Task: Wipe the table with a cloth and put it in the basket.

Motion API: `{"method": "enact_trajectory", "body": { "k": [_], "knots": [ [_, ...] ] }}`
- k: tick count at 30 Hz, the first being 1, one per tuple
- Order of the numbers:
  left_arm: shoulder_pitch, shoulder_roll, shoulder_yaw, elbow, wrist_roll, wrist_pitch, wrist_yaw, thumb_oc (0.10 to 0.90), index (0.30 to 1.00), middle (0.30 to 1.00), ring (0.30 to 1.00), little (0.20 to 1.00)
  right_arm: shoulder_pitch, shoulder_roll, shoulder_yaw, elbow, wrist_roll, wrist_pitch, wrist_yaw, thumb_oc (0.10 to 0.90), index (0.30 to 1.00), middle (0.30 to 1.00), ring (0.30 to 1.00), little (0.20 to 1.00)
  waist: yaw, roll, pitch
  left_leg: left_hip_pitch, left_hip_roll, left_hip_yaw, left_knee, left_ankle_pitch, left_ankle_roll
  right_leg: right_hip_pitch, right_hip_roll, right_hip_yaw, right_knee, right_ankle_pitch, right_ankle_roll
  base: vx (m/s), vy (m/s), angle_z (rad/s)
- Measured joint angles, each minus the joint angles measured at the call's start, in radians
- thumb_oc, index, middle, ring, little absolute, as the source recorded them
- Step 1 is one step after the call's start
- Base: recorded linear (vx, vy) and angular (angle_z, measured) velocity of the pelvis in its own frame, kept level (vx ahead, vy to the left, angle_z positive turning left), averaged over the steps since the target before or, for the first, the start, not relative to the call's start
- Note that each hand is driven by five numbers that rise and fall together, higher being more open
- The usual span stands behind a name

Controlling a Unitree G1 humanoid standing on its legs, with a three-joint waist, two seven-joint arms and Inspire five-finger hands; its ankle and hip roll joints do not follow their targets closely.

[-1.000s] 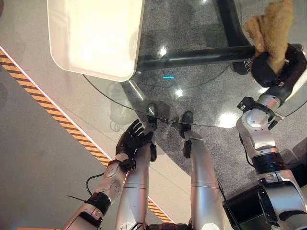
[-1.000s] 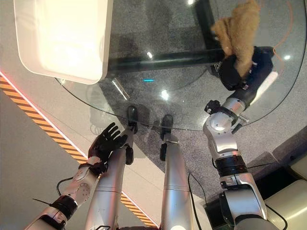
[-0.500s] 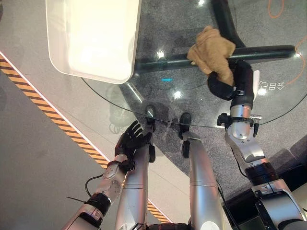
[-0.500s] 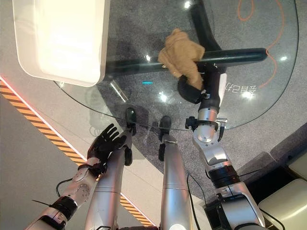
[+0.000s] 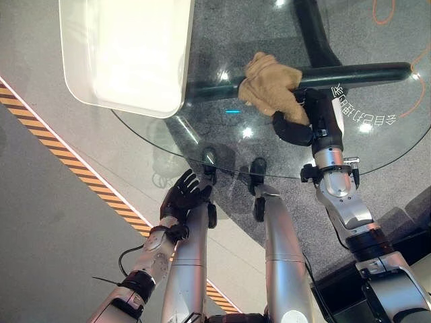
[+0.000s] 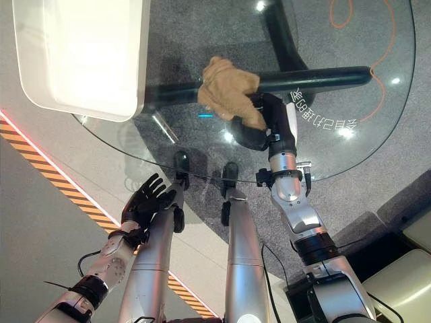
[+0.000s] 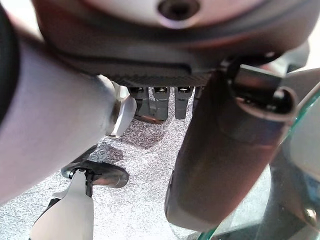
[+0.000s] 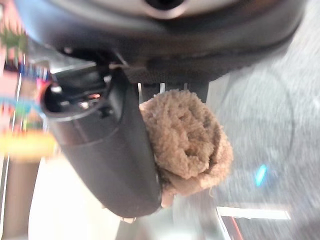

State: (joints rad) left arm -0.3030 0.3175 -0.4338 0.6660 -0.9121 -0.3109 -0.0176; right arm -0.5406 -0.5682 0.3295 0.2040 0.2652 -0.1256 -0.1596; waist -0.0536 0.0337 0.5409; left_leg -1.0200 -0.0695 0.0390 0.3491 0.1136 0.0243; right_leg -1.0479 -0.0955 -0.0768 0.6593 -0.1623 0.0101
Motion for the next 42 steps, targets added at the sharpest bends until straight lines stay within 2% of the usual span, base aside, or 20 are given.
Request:
{"method": "enact_trajectory", "body": {
  "k": [2,6,15,23,28,34,36,42],
  "knots": [
    [-0.001,0.000,0.000,0.000,-0.008,-0.001,-0.003,0.800,0.900,0.900,0.900,0.900,-0.008,0.006,0.059,0.000,0.004,-0.003,0.045,0.100,0.300,0.300,0.300,0.200,0.004,0.000,0.000,0.000,0.001,-0.005,0.000,0.002,-0.003,0.000,0.000,-0.003,0.003,-0.001,-0.003,0.00,-0.010,0.04],
    [-0.001,0.002,-0.002,-0.010,-0.021,-0.001,-0.013,0.800,0.900,0.900,0.900,0.900,0.004,0.015,0.100,0.000,0.010,-0.008,0.069,0.100,0.300,0.300,0.300,0.200,0.016,0.000,0.000,0.000,0.001,-0.007,0.000,0.002,-0.004,0.000,0.000,-0.005,0.006,-0.002,-0.005,0.00,0.000,0.00],
    [0.000,0.003,-0.008,-0.018,-0.024,-0.001,-0.009,0.800,0.900,0.900,0.900,0.900,0.009,0.015,0.077,0.002,0.012,-0.012,0.023,0.100,0.300,0.300,0.300,0.200,0.019,0.000,0.000,0.003,-0.004,-0.013,0.001,0.007,-0.009,0.002,-0.004,-0.005,0.015,-0.002,-0.005,0.00,0.000,0.00],
    [0.055,0.002,0.026,-0.022,-0.102,-0.004,-0.020,0.800,0.900,0.900,0.900,0.900,0.073,0.016,0.023,0.004,0.022,-0.012,0.000,0.100,0.300,0.300,0.300,0.200,0.019,0.000,0.000,0.051,0.000,-0.023,-0.004,0.006,-0.009,0.051,-0.003,-0.021,0.014,-0.006,-0.015,-0.01,-0.009,0.02],
    [0.132,-0.009,0.076,-0.061,-0.245,0.006,-0.126,0.800,0.900,0.900,0.900,0.900,0.117,0.034,0.004,0.004,0.024,-0.012,0.000,0.100,0.300,0.300,0.300,0.200,0.021,0.000,0.000,0.104,0.003,-0.028,-0.029,0.008,-0.011,0.104,0.001,-0.026,-0.005,-0.005,-0.019,-0.03,-0.037,0.01],
    [0.173,-0.017,0.097,-0.119,-0.281,0.023,-0.179,0.800,0.900,0.900,0.900,0.900,0.149,0.063,-0.012,0.004,0.052,-0.012,0.001,0.100,0.300,0.300,0.300,0.200,0.023,0.000,0.000,0.165,0.004,-0.034,-0.054,0.017,-0.018,0.165,0.004,-0.031,-0.029,-0.005,-0.019,-0.04,-0.053,0.02],
    [0.186,-0.017,0.111,-0.136,-0.286,0.051,-0.196,0.800,0.900,0.900,0.900,0.900,0.153,0.064,-0.015,0.003,0.053,-0.011,0.003,0.100,0.300,0.300,0.300,0.200,0.025,0.000,0.000,0.203,0.005,-0.043,-0.072,0.032,-0.021,0.204,0.005,-0.046,-0.041,-0.005,-0.019,-0.11,-0.056,0.07],
    [0.204,-0.016,0.154,-0.139,-0.354,0.111,-0.268,0.800,0.900,0.900,0.900,0.900,0.165,0.067,-0.044,-0.009,0.061,-0.011,0.011,0.100,0.300,0.300,0.300,0.200,0.036,0.001,0.000,0.253,0.010,-0.055,-0.094,0.028,-0.026,0.249,0.008,-0.056,-0.054,-0.008,-0.031,-0.04,-0.013,0.05]
  ]
}}
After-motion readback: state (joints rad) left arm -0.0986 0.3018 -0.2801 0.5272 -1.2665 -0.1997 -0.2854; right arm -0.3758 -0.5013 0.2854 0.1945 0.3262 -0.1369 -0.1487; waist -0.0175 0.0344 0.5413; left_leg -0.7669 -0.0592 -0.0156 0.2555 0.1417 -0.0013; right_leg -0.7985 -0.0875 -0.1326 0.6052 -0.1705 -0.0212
